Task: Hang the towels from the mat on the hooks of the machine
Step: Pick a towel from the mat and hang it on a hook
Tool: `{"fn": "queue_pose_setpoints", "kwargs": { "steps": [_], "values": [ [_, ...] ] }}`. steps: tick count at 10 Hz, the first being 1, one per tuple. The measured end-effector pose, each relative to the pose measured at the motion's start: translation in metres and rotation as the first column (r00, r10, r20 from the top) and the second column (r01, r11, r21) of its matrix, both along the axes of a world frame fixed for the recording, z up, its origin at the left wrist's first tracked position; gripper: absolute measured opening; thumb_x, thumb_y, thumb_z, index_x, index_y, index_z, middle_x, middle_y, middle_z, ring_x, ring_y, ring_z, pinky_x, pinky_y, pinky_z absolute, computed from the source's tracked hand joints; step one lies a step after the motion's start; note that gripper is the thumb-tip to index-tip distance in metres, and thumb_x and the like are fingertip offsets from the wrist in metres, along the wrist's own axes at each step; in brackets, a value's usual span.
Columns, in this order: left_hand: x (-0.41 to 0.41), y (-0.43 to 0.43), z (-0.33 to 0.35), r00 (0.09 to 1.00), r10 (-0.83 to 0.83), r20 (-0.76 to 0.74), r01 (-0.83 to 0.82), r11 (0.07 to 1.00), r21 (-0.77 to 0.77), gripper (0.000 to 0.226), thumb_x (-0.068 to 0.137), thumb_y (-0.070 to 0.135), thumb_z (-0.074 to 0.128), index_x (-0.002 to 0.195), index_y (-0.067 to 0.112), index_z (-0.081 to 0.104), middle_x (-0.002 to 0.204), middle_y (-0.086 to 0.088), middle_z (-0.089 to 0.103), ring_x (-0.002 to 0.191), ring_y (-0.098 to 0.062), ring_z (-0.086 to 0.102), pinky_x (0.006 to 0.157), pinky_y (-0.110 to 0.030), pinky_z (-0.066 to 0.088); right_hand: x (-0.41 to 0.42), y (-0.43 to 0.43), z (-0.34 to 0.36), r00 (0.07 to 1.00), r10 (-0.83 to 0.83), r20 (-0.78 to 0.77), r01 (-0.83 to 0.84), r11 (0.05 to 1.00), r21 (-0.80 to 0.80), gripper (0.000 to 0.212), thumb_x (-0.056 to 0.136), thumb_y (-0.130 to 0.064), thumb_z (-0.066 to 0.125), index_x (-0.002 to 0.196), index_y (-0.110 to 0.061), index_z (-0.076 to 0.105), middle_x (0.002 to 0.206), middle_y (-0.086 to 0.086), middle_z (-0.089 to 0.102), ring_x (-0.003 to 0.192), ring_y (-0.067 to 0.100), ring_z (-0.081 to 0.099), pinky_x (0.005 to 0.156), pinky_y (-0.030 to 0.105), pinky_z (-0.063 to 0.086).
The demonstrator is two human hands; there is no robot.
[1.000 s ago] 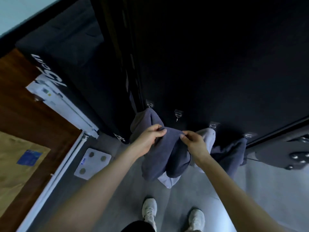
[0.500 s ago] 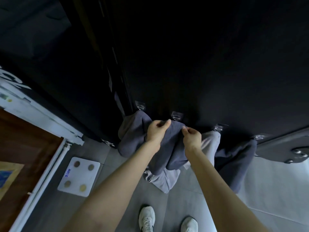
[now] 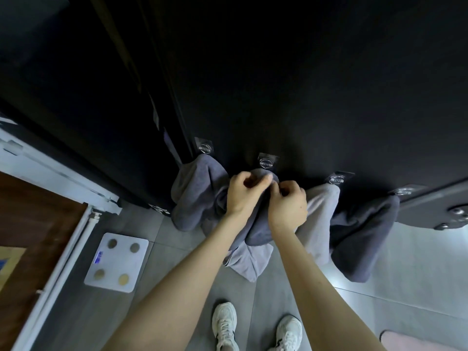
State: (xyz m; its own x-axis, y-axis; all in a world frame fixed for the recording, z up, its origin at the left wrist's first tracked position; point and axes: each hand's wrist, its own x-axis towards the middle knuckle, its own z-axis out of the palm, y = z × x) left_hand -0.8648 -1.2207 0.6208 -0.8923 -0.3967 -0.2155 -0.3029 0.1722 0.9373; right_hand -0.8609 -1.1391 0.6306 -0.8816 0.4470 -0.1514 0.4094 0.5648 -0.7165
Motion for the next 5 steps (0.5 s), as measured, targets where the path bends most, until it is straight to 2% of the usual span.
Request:
{"fn": "queue_pose_setpoints", "kwargs": {
  "steps": [1, 2, 3, 4, 5],
  "values": [
    [0.001, 0.004, -0.004, 0.998, -0.005, 0.062, 0.011, 0.996, -0.090, 0.036, 0.073, 0.054, 0.065, 0.070, 0.020, 0.055, 0.073, 0.003, 0.063, 0.069, -0.008, 0.060, 0.058, -0.016, 0.042, 0.008, 0.001, -0.003, 0.968, 0.084, -0.235, -0.016, 0.961, 0.278, 0.014, 0.085, -0.022, 0.060, 0.097, -0.020, 0.067, 0.101, 0.005, 0.060, 0.089, 0.025, 0.052, 0.063, 0.031, 0.038],
    [-0.001, 0.008, -0.005, 0.990, 0.045, 0.131, -0.032, 0.995, -0.099, 0.042, 0.065, 0.062, 0.056, 0.075, 0.021, 0.058, 0.081, 0.000, 0.066, 0.077, -0.015, 0.064, 0.066, -0.028, 0.051, 0.018, 0.003, -0.004, 0.876, 0.282, -0.391, -0.182, 0.944, 0.274, 0.031, 0.081, -0.006, 0.049, 0.104, -0.014, 0.067, 0.101, 0.002, 0.066, 0.092, 0.021, 0.056, 0.074, 0.017, 0.036],
    [-0.005, 0.003, 0.004, 0.982, 0.007, 0.187, -0.022, 0.997, 0.080, 0.040, 0.060, 0.058, 0.061, 0.073, 0.020, 0.063, 0.076, 0.001, 0.067, 0.082, -0.021, 0.066, 0.074, -0.032, 0.054, 0.017, 0.006, -0.002, 0.895, 0.349, -0.278, -0.366, 0.931, -0.008, 0.054, 0.075, 0.009, 0.044, 0.121, -0.013, 0.060, 0.119, 0.001, 0.063, 0.112, 0.017, 0.055, 0.094, 0.019, 0.039],
    [-0.002, -0.011, 0.024, 0.974, -0.081, 0.214, -0.007, 0.925, 0.379, 0.021, 0.083, 0.032, 0.063, 0.091, 0.012, 0.065, 0.079, -0.001, 0.064, 0.080, -0.022, 0.063, 0.076, -0.029, 0.051, 0.012, 0.010, -0.002, 0.889, 0.357, -0.286, -0.410, 0.899, -0.152, 0.056, 0.074, 0.012, 0.040, 0.121, -0.013, 0.059, 0.118, 0.001, 0.061, 0.112, 0.017, 0.055, 0.099, 0.031, 0.044],
    [0.000, -0.021, 0.022, 0.977, -0.076, 0.200, -0.018, 0.901, 0.433, 0.013, 0.092, 0.022, 0.055, 0.096, 0.011, 0.060, 0.080, 0.002, 0.060, 0.072, -0.010, 0.057, 0.057, -0.013, 0.049, 0.013, 0.011, -0.002, 0.884, 0.372, -0.282, -0.420, 0.898, -0.131, 0.058, 0.073, 0.010, 0.039, 0.122, -0.013, 0.058, 0.118, 0.003, 0.061, 0.112, 0.021, 0.055, 0.097, 0.031, 0.044]
  ]
}}
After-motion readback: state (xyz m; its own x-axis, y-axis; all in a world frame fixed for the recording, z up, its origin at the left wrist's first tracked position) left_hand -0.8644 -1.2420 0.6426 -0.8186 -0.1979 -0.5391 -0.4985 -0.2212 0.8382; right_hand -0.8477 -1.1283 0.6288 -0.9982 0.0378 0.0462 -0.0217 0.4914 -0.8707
